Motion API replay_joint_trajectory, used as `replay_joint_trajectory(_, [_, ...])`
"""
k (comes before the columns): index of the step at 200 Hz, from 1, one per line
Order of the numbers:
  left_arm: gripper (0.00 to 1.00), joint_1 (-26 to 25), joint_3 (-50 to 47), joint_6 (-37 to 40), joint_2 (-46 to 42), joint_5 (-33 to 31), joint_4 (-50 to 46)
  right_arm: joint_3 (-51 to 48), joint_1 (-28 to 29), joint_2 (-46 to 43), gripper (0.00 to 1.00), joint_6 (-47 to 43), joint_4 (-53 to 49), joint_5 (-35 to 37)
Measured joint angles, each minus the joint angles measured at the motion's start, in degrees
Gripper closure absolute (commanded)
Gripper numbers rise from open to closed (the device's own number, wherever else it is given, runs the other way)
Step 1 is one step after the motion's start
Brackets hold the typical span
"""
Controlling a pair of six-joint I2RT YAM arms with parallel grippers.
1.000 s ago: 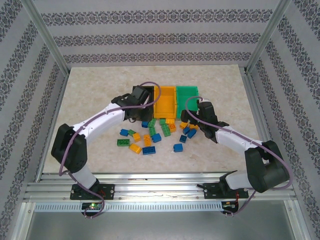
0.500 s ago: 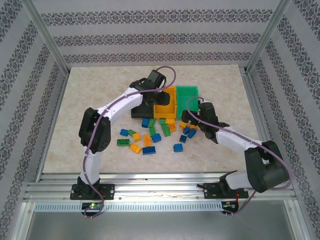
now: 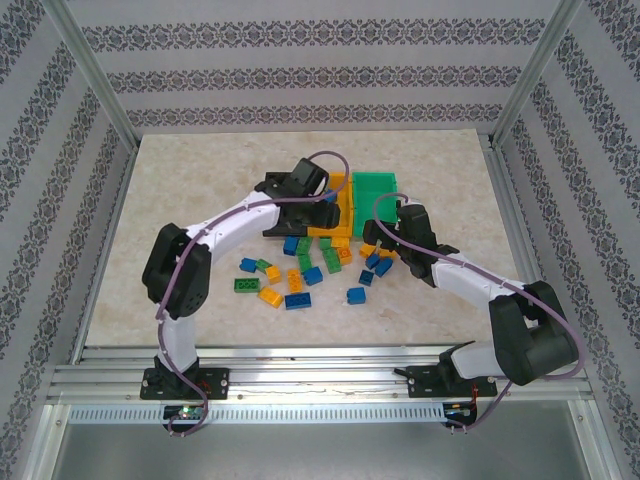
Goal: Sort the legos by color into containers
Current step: Place the lego in the container, then pick up the lego from the center of the table.
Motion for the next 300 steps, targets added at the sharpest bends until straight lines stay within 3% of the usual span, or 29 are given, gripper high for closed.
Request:
replay_joint_trajectory(47, [0.36,-4.5,-14.2,0.0,-5.7,0.5,10.4,0.0,-0.2,0.0,0.02,0.2,0.0,-0.4])
replay_joint_trajectory(97, [0.38,-8.1,-19.8,-1.1,-5.7,1.7,17.1,-0.1,-2.5,0.0,0.02,0.5,0.1,-1.0])
replay_joint_trajectory(143, [0.38,-10.1,-14.3,-0.2,-2.3,1.3,16.8,-0.9,-4.1,0.0,0.02,1.7,0.5,-1.9])
replay_joint_trajectory(187, [0.37,-11.3,-5.7,2.2,3.4,-2.1,10.4,-0.9,-4.1,0.0,0.02,1.9,0.6,-2.6])
replay_joint_trajectory(233, [0.36,-11.7,-4.3,3.3,4.3,-6.5,5.4,-0.9,-4.1,0.0,0.02,2.4,1.3,-3.0])
replay_joint_trajectory(300, [0.37,-11.7,0.5,3.2,8.7,-6.9,1.8,-1.0,-4.1,0.0,0.02,3.0,1.7,-3.2])
